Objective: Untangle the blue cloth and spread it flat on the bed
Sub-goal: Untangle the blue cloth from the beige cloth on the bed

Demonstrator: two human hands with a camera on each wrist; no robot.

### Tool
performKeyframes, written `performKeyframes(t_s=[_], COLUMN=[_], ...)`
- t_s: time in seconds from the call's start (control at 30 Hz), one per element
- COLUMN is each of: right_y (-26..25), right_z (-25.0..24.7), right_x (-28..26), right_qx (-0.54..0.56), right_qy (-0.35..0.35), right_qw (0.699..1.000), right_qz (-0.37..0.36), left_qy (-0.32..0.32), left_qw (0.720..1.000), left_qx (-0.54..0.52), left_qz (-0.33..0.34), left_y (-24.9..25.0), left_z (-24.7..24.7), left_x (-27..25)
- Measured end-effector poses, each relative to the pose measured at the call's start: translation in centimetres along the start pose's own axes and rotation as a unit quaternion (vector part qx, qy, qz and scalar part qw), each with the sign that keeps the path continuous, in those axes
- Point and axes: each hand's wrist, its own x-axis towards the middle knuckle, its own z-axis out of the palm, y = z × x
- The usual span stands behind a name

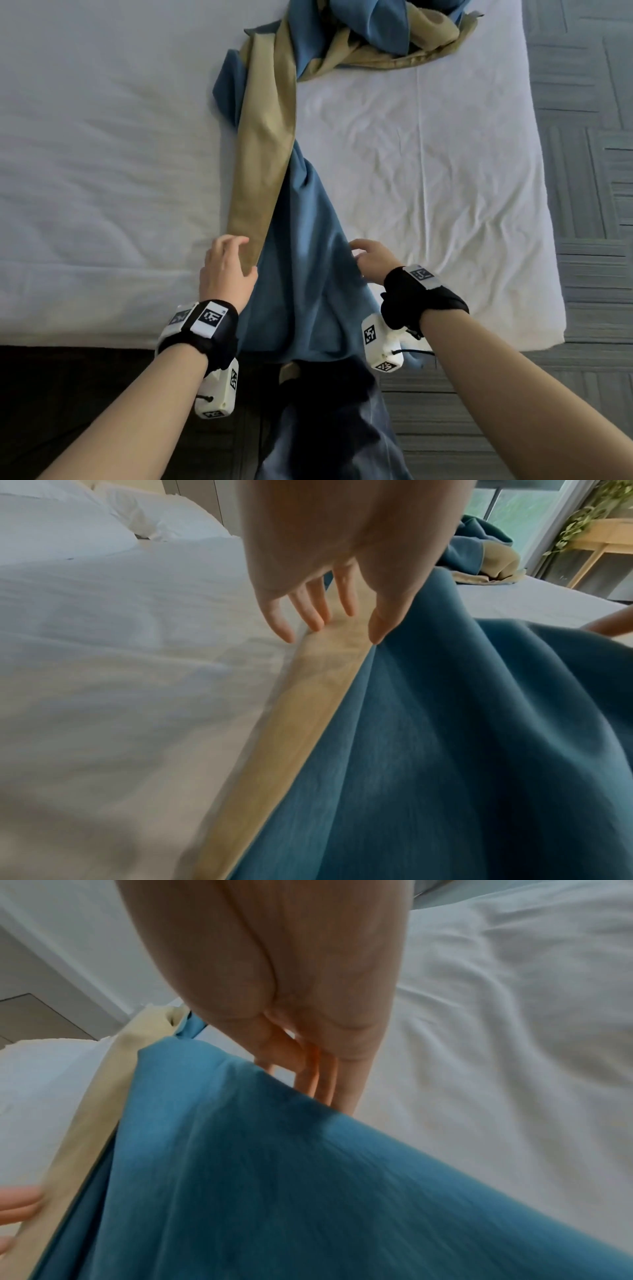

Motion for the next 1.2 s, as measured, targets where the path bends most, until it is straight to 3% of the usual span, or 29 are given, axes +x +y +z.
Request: performKeyframes(t_s=[0.2,0.37,0.6,0.9,1.03,1.2], right_y=[-5.8,-9.3,-11.1,-12.1,-12.2,-10.6], right_z=[-2.5,-3.3,-0.8,1.7,0.5,-5.6], right_x=[3.2,6.5,9.7,10.6,10.4,9.3], right_qx=[0.048,0.058,0.027,-0.095,-0.172,-0.132], right_qy=[-0.058,-0.054,-0.014,-0.091,-0.007,0.233], right_qw=[0.997,0.997,0.999,0.991,0.984,0.962], right_qz=[-0.001,-0.007,0.027,-0.016,-0.044,-0.055], left_qy=[0.015,0.045,-0.047,0.006,0.019,0.084], left_qw=[1.000,0.999,0.996,0.993,0.989,0.978], left_qx=[-0.001,-0.003,0.063,-0.082,-0.115,-0.139], left_qz=[0.003,-0.003,-0.050,-0.083,-0.093,-0.133], left_y=[4.1,6.9,7.1,5.2,4.1,3.1], left_z=[-1.0,-1.2,-0.2,-2.1,-3.5,-6.3], left_x=[5.7,10.1,12.6,14.2,15.1,17.0])
